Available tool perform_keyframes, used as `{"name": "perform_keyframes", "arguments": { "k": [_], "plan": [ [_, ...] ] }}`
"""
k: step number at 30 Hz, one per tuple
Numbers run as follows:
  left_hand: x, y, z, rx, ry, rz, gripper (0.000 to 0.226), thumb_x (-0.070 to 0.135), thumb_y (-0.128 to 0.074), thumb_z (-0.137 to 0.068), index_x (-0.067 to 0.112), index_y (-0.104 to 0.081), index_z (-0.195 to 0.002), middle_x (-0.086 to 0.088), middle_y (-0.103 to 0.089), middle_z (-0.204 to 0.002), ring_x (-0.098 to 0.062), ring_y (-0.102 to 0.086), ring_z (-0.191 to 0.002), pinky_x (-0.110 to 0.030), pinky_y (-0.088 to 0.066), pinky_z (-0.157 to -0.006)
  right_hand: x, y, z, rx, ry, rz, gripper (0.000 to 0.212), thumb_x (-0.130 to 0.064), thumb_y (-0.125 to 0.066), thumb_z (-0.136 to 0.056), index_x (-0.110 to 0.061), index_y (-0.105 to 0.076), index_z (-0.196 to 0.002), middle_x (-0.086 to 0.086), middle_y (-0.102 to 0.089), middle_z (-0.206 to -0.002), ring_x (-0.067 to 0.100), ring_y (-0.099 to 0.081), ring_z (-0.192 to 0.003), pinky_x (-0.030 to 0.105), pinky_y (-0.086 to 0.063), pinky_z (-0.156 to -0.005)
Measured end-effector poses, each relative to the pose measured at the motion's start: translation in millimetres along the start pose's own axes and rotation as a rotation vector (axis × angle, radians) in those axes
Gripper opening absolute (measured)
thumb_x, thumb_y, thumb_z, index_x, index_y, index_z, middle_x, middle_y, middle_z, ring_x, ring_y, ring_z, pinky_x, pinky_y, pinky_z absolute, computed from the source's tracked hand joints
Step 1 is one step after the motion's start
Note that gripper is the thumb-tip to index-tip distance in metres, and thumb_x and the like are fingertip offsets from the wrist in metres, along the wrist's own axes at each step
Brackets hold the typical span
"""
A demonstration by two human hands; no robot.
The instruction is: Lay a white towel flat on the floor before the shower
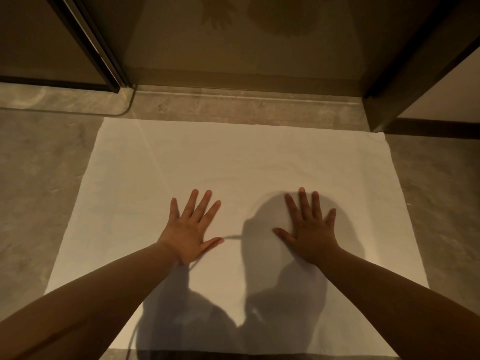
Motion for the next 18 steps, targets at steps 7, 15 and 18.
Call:
{"name": "perform_keyframes", "arguments": {
  "k": [7, 15, 18],
  "plan": [
    [3.3, -0.3, 1.2, -0.003, -0.007, 0.005, 0.083, 0.075, 0.015, -0.075, 0.026, 0.034, -0.139, -0.007, 0.034, -0.151, -0.033, 0.03, -0.138, -0.063, 0.001, -0.11, 2.2, -2.0, 2.0, -0.003, -0.002, 0.0, 0.085, -0.084, 0.0, -0.072, -0.04, 0.034, -0.137, -0.003, 0.036, -0.15, 0.025, 0.036, -0.135, 0.064, 0.008, -0.108],
    [2.9, 2.5, -4.1, -0.008, -0.006, 0.002, 0.082, 0.074, 0.015, -0.075, 0.026, 0.035, -0.138, -0.007, 0.035, -0.15, -0.034, 0.03, -0.138, -0.063, 0.001, -0.11, 4.5, 2.5, -1.8, -0.011, -0.003, 0.009, 0.085, -0.084, 0.003, -0.07, -0.04, 0.036, -0.135, -0.002, 0.037, -0.149, 0.027, 0.034, -0.137, 0.065, 0.006, -0.109],
    [2.3, 1.9, -3.0, -0.005, -0.01, 0.003, 0.083, 0.075, 0.015, -0.075, 0.025, 0.035, -0.139, -0.007, 0.034, -0.151, -0.034, 0.029, -0.138, -0.063, 0.001, -0.11, 3.1, 2.2, -1.7, -0.005, 0.003, 0.012, 0.086, -0.085, 0.004, -0.069, -0.039, 0.036, -0.136, -0.001, 0.037, -0.149, 0.027, 0.034, -0.136, 0.064, 0.007, -0.108]
  ]
}}
Point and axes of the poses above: each hand's wrist, its own z-axis away from the middle knuckle, its own y-axis out of the back of the hand, x = y × z, the point moved 3 cm from there along -z, towards the middle knuckle
